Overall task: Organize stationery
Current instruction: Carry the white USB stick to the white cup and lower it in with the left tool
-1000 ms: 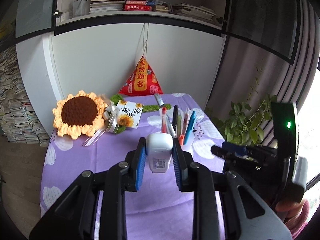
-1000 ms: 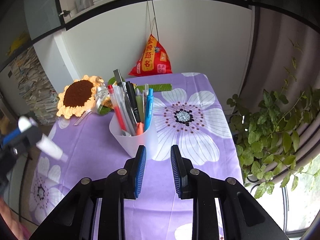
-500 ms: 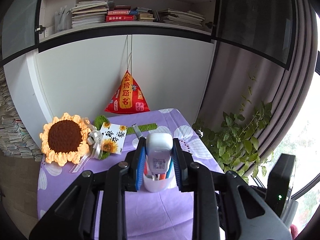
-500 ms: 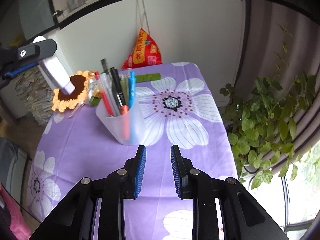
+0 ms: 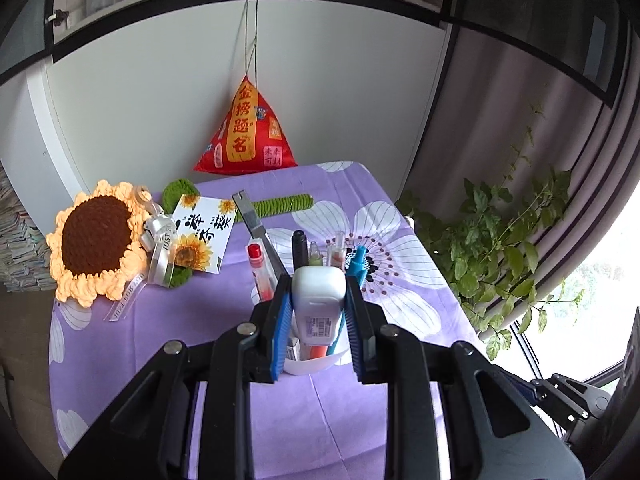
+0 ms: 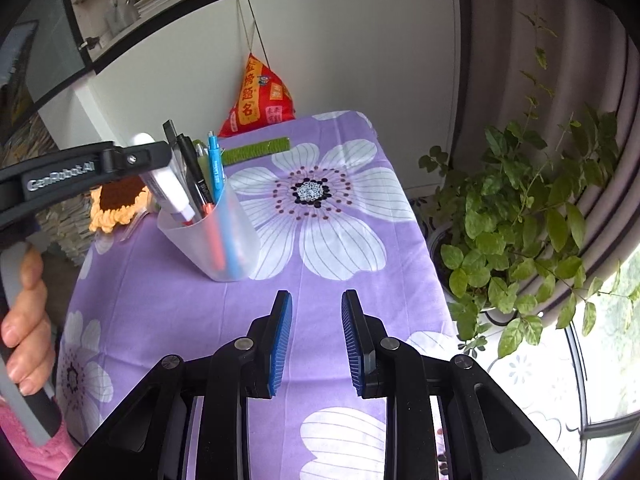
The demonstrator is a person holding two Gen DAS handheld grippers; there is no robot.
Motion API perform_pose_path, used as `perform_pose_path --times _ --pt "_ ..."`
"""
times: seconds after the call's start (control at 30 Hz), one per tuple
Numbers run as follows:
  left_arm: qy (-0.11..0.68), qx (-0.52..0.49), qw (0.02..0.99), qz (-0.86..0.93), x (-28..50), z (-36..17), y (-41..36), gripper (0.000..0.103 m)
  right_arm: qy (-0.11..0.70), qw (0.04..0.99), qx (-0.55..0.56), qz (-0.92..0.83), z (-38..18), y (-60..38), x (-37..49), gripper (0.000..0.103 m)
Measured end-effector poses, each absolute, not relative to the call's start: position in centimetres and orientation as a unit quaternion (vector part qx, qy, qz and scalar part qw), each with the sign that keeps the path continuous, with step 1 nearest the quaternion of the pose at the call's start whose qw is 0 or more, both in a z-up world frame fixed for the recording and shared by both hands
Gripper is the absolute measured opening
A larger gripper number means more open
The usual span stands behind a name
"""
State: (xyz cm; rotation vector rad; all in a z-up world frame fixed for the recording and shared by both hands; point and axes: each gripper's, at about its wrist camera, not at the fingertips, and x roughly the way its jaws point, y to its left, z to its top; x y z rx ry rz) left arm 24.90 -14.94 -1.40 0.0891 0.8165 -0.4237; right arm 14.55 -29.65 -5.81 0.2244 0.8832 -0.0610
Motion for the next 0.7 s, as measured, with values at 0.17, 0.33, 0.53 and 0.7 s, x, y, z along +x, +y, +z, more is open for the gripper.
perform_pose_path --times 0.17,0.33,0.53,0.7 --pt "0.404 0.043 0.892 -0.198 25.4 -2.1 -14.9 0.024 0.431 0.895 0.108 -0.027 -6.2 -29.6 14.9 0.025" --pt "0.407 0.047 0.89 -0.199 25.2 -2.2 -14.9 0.024 0.433 0.894 0.112 -0.028 -6.4 -29.9 15.1 0.025" --pt "0.418 0.074 0.886 -0.189 25.5 -3.4 -15.7 0.024 0.439 0.892 0.11 -0.021 -6.7 -29.6 15.4 0.025" --pt "0.429 0.074 0.881 -0.184 25.8 -4.4 -15.7 0.024 0.44 0.891 0.111 -0.022 -6.7 -29.8 15.4 0.025"
